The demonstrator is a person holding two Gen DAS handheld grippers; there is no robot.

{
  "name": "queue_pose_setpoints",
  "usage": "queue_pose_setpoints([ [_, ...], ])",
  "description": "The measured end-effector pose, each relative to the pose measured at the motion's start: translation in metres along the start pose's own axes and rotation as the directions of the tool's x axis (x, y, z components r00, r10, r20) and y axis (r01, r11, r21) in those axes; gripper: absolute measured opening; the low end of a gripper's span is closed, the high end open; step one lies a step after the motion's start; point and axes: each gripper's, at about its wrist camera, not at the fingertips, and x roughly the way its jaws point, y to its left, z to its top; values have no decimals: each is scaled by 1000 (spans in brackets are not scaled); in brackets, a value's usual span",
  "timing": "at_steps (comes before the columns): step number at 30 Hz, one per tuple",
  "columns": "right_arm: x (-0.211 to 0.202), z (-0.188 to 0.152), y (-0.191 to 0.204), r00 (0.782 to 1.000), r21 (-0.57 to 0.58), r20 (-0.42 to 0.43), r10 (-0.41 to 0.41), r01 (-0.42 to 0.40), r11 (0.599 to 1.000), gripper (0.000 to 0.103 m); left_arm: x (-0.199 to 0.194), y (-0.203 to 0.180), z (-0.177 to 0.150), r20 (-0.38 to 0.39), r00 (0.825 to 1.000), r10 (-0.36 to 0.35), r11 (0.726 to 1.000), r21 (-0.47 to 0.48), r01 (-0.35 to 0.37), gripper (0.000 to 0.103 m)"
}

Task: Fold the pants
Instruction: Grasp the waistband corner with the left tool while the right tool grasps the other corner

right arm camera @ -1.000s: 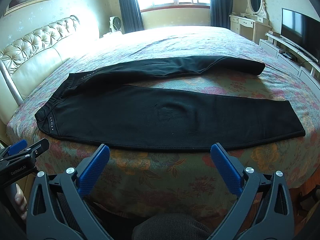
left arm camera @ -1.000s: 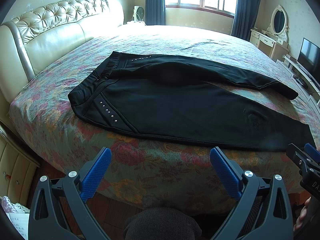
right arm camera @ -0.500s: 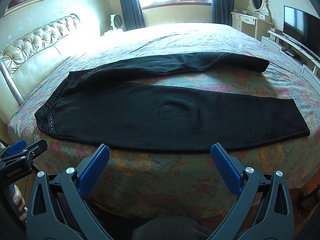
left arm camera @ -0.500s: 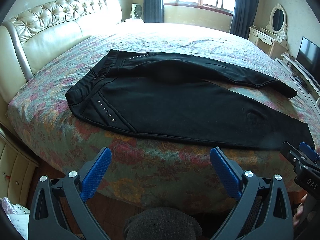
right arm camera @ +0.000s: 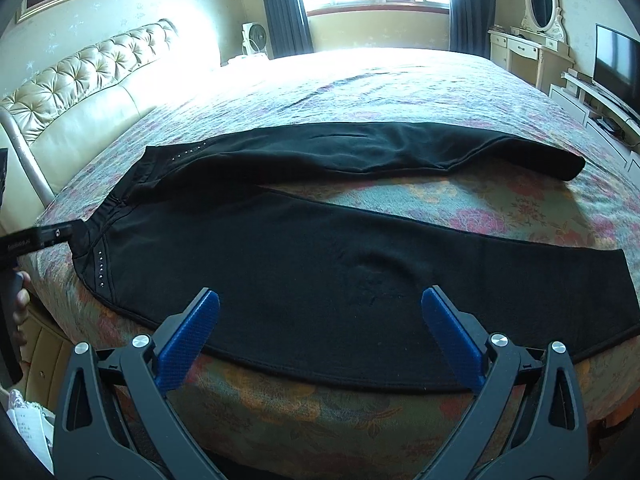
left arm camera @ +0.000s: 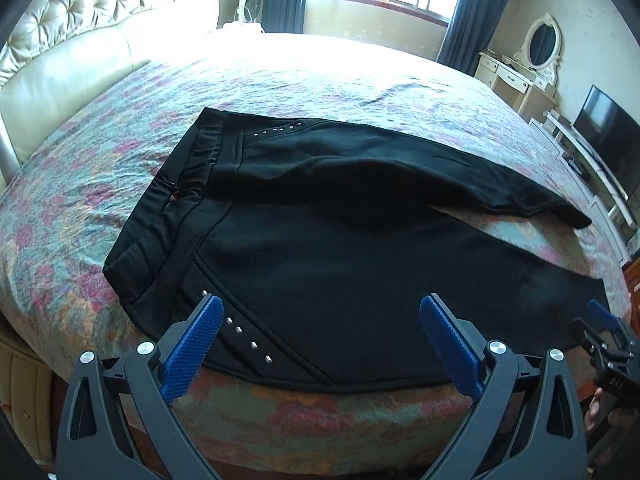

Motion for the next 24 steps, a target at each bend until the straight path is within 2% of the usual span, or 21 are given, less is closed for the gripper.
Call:
queue_pose_setpoints([
  [3,19,19,4,1000,-23,-2,25,-25,999,101,27,56,53,0,999,-42,996,-84,42,99],
  [9,60,49,8,998,-75,-7,58,-58,995,101,106,148,143,-13,993,-120,983,-145,117,99],
  [14,88,67,3,996,-90,-24,81,-83,993,101,174,177,182,-65,990,-127,987,-107,119,99],
  [17,96,75,-5,994,-92,-25,103,-105,990,101,206,184,193,-123,980,-159,983,-115,145,97],
  [20,105,86,-14,988,-108,-36,152,-155,982,101,218,182,198,-117,966,-230,968,-127,215,95],
  [21,109,91,-17,983,-114,-45,177,-181,977,101,220,180,200,-110,956,-272,957,-130,258,57],
  [22,114,99,-21,976,-122,-62,210,-216,969,101,224,180,202,-126,952,-280,956,-132,263,13],
  [23,119,108,-27,963,-126,-81,257,-266,956,101,227,178,201,-142,961,-238,967,-122,222,11],
  [24,125,120,-34,946,-136,-96,308,-319,938,101,231,175,201,-158,962,-224,973,-100,210,10],
])
